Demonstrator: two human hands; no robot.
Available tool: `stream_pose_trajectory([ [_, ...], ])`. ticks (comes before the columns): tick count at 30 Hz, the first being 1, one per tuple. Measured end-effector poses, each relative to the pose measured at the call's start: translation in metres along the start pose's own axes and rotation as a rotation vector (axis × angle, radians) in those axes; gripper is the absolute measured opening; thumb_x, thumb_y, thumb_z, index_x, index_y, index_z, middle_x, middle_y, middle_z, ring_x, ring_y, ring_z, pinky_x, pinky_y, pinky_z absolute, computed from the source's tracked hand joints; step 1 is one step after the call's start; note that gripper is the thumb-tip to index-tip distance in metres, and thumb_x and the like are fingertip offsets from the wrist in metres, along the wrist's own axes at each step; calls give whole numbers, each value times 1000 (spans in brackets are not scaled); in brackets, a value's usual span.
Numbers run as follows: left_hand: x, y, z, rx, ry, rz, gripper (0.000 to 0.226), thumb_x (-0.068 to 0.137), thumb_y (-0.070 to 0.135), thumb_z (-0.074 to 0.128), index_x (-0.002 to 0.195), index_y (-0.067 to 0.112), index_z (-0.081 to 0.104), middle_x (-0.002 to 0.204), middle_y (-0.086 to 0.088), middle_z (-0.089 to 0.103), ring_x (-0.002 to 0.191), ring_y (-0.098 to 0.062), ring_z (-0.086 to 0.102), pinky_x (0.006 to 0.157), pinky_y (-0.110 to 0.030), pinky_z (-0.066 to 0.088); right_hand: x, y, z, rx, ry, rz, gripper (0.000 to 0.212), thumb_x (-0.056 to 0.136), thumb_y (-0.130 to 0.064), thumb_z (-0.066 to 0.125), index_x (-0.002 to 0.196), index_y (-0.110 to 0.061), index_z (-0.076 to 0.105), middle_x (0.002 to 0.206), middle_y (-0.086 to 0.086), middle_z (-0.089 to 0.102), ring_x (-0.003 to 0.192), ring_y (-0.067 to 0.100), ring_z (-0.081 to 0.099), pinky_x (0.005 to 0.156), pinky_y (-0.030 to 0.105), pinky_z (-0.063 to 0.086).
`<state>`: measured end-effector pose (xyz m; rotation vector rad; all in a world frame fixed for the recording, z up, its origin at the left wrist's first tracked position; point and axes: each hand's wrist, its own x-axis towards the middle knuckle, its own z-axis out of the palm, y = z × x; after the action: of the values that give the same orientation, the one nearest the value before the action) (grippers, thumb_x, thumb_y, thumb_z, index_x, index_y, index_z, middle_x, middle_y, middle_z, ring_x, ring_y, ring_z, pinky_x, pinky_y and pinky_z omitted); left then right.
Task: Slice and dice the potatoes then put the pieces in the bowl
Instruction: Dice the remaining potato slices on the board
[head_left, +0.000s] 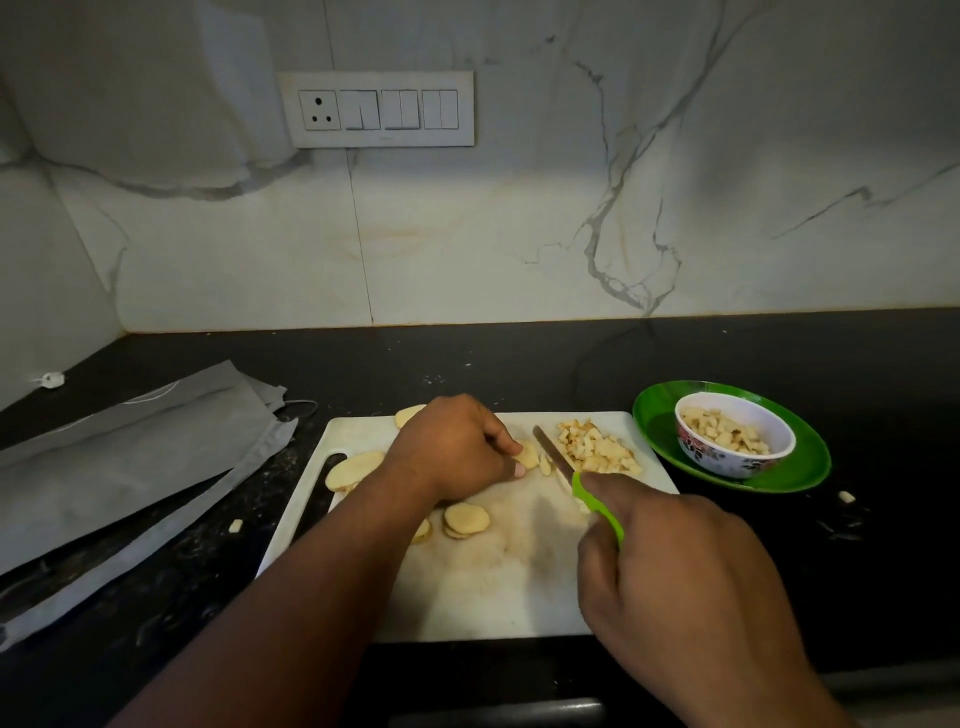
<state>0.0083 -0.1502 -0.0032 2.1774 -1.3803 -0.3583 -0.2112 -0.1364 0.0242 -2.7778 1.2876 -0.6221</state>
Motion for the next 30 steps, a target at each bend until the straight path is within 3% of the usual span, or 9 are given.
stream_pose_trajectory([
  [5, 0, 1, 2, -9, 4, -26, 22, 84, 34, 86, 105, 29, 82, 108, 14, 76, 95, -5, 67, 93, -30, 57, 13, -7, 27, 2, -37, -13, 46, 95, -43, 40, 139, -37, 50, 108, -8, 69, 95, 11, 64, 78, 26, 48],
  [12, 3, -1, 0, -4, -1, -7, 19, 83, 34, 87, 101, 31, 83, 103, 16, 77, 93, -3, 67, 93, -30, 58, -19, 1, 6, 59, -130, 27, 52, 93, -51, 39, 144, -54, 31, 121, -13, 64, 111, 9, 61, 91, 22, 47],
  [16, 1, -4, -3, -33, -12, -20, 18, 79, 35, 90, 95, 30, 83, 101, 15, 78, 96, -4, 69, 95, -33, 59, -10, -2, 1, 37, -61, 13, 50, 91, -49, 42, 141, -49, 43, 111, -11, 69, 101, 11, 64, 84, 25, 49],
  [20, -2, -3, -6, -17, -40, -21, 18, 87, 29, 84, 105, 30, 82, 114, 14, 76, 103, -5, 68, 100, -33, 57, 12, -10, 23, 31, -9, -10, 44, 94, -42, 43, 136, -37, 54, 105, -7, 70, 94, 13, 65, 76, 28, 49],
  [30, 2, -5, -6, -6, -25, -15, 14, 86, 27, 85, 100, 29, 83, 110, 13, 77, 99, -6, 69, 97, -30, 57, -22, -4, 4, 53, -134, 35, 54, 91, -54, 38, 144, -54, 29, 120, -13, 64, 111, 8, 60, 91, 21, 47],
])
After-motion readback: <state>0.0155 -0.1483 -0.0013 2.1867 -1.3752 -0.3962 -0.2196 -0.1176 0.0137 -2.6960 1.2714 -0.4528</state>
